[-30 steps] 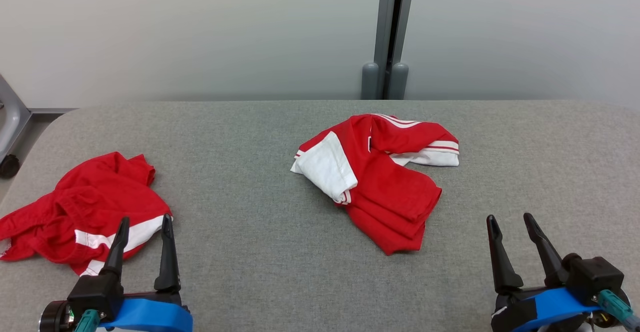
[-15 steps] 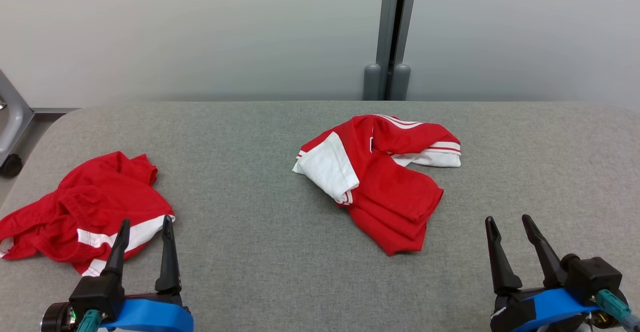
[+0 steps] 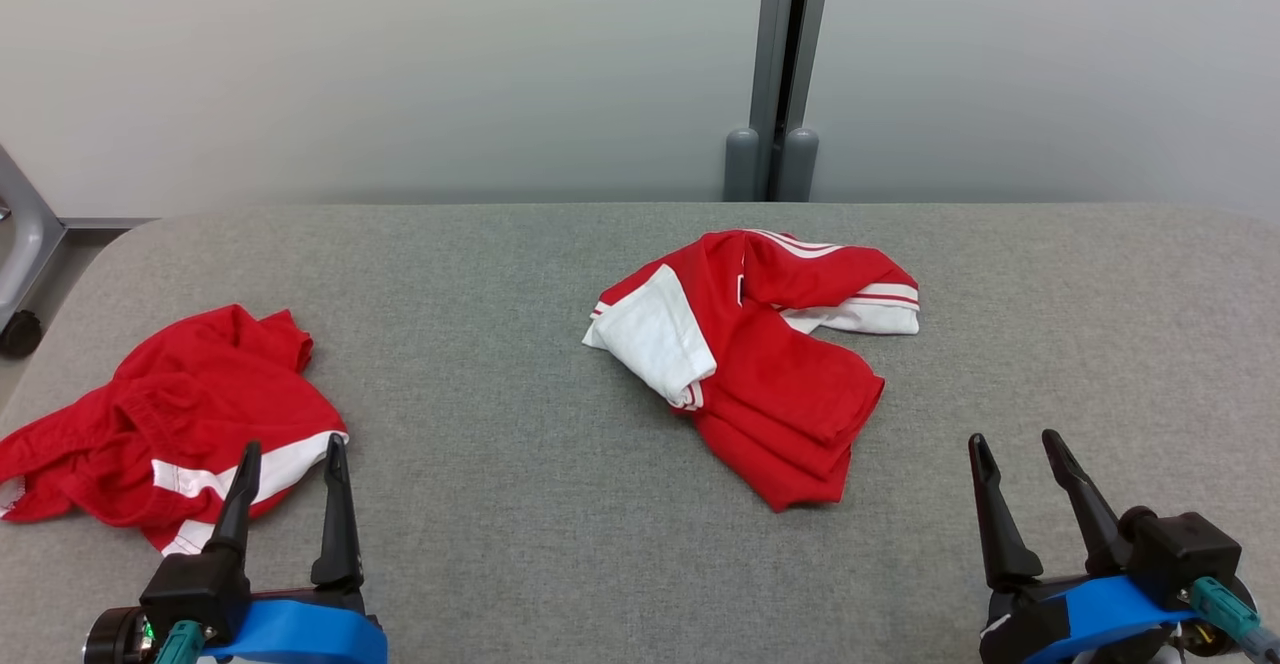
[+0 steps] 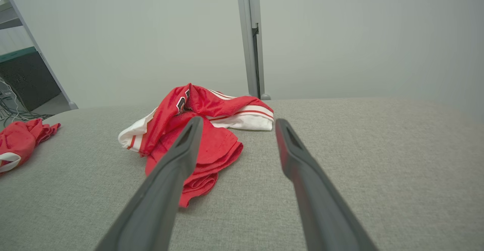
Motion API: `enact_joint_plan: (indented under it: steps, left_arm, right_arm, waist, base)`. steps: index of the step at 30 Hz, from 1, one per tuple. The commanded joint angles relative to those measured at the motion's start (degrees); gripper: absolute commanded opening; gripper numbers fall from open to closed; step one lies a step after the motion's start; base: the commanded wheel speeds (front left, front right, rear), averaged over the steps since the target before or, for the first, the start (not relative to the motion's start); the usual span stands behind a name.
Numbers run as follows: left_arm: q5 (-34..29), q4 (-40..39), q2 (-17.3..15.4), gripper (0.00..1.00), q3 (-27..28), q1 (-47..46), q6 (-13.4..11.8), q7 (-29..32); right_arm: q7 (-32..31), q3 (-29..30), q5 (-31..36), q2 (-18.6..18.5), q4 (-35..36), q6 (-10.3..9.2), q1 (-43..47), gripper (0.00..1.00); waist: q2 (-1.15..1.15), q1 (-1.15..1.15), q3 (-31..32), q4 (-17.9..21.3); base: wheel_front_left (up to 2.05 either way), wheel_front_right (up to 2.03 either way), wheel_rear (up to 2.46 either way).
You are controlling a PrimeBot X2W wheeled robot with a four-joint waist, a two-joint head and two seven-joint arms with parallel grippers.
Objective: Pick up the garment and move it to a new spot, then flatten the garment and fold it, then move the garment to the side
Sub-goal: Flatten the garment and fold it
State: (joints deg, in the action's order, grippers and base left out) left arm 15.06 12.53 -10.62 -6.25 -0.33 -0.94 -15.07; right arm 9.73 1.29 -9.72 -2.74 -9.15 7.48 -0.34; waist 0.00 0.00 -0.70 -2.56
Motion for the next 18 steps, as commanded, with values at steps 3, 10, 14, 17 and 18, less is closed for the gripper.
enact_joint_plan:
  steps: [3,10,14,17,18]
  left_arm:
    - [-0.51,0.26,0.21,1.0,0.47,-0.41,0.3,-0.15]
    - [-0.46,0.66,0.41,1.0,0.78,-0.85,0.5,-0.15]
    - [-0.65,1.15,-0.26,1.0,0.57,-3.35,1.04,-0.15]
    - [-0.92,1.77,-1.13,1.0,0.09,-6.87,1.86,0.24]
    - [-1.02,1.93,-1.4,1.0,0.03,-8.4,2.01,0.46]
  right_arm:
    - [-0.01,0.0,0.19,-0.27,0.19,0.03,0.11,1.0]
    - [-0.13,-0.11,0.19,-0.27,0.3,0.03,-0.12,1.0]
    - [-0.17,-0.38,0.24,-0.27,0.7,0.03,-1.09,1.0]
    - [-0.06,-0.65,0.24,-0.27,1.05,0.03,-2.18,1.0]
    - [0.0,-0.79,0.24,-0.27,1.14,0.03,-2.37,1.0]
  waist:
    - [0.0,0.0,0.0,0.12]
    - [0.0,0.0,-0.38,0.37]
    - [0.0,0.0,-1.62,0.9]
    - [0.0,0.0,-2.9,1.53]
    - [0.0,0.0,-3.45,1.83]
  base:
    - [0.0,0.0,0.0]
    - [0.0,0.0,0.0]
    - [0.0,0.0,0.0]
    - [0.0,0.0,0.0]
    - [0.0,0.0,0.0]
